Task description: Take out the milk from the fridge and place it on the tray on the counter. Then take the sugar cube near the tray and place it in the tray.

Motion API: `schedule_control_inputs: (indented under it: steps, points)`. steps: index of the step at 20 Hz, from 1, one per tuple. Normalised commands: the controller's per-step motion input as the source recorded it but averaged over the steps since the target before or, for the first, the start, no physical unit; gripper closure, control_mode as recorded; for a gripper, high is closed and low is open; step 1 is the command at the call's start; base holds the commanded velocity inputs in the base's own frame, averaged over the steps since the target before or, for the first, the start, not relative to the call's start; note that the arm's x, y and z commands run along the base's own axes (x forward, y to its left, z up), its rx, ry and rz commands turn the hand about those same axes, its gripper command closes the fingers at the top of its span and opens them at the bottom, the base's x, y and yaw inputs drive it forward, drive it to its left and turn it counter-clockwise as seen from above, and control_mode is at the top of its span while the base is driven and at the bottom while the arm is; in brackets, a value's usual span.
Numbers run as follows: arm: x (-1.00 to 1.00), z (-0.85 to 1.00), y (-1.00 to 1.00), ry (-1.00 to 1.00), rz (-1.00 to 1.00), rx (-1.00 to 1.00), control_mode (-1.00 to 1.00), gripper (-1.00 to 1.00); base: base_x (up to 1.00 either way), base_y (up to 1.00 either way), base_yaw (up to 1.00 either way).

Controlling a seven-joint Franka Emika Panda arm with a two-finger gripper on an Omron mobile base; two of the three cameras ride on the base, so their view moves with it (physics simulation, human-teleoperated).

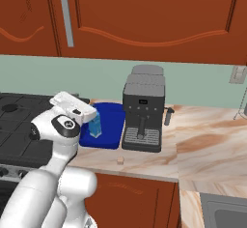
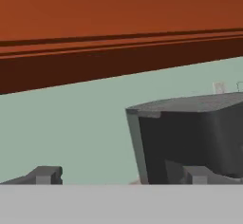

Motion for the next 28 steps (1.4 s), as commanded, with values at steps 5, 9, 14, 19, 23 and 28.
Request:
schedule_control_inputs:
  steps: [5, 9, 14, 19, 23, 28]
  points:
    - [-0.55, 1.00, -0.08, -0.04, 0.00, 0.01, -1.00, -1.00, 0.00, 0.00, 0.00]
    - [-0.81, 1.00, -0.34, 0.04, 0.00, 0.00, -1.00, -1.00, 0.00, 0.00, 0.00]
    - [-0.95, 0.94, -0.39, 0.17, 0.00, 0.00, -1.00, -1.00, 0.00, 0.00, 0.00]
    - [-0.90, 0.83, -0.36, 0.27, 0.00, 0.00, -1.00, -1.00, 0.00, 0.00, 0.00]
    - [-0.85, 0.02, -0.15, 0.44, 0.00, -0.10, -1.00, -1.00, 0.00, 0.00, 0.00]
    - [-0.50, -0.98, -0.19, 0.54, 0.07, -0.14, -1.00, -1.00, 0.00, 0.00, 0.00]
